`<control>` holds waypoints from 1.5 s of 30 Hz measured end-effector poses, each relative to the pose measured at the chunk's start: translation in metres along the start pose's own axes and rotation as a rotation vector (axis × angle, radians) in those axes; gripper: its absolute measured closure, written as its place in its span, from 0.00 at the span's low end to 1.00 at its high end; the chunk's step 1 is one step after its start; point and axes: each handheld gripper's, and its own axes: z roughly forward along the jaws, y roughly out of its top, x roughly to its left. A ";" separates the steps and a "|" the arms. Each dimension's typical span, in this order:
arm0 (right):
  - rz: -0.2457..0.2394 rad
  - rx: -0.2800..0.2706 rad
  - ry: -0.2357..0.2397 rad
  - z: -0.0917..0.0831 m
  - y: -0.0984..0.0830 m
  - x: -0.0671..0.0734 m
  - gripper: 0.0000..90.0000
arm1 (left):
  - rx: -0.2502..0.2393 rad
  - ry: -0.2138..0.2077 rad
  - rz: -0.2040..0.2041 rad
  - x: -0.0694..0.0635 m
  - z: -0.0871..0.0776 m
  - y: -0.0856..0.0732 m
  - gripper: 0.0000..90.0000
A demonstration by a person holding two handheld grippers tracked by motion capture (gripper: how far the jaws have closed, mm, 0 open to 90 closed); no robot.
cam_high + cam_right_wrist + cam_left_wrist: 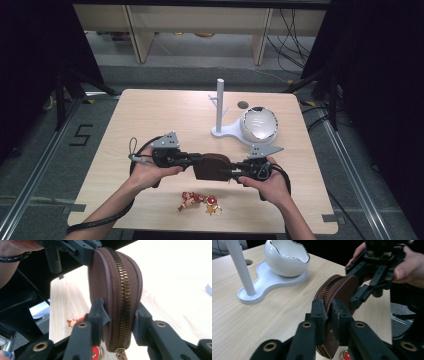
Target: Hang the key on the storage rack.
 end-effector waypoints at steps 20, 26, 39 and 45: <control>-0.134 0.151 -0.375 -0.059 0.030 -0.007 0.77 | -0.010 0.217 -0.021 0.004 -0.025 -0.046 0.38; -0.128 0.180 -0.429 -0.075 0.039 -0.011 0.77 | -0.036 0.232 -0.059 0.005 -0.034 -0.062 0.37; -0.148 0.199 -0.542 -0.099 0.057 -0.024 0.77 | -0.028 0.235 -0.093 0.007 -0.034 -0.076 0.37; -0.136 0.206 -0.610 -0.107 0.068 -0.034 0.77 | -0.014 0.236 -0.097 0.006 -0.032 -0.078 0.37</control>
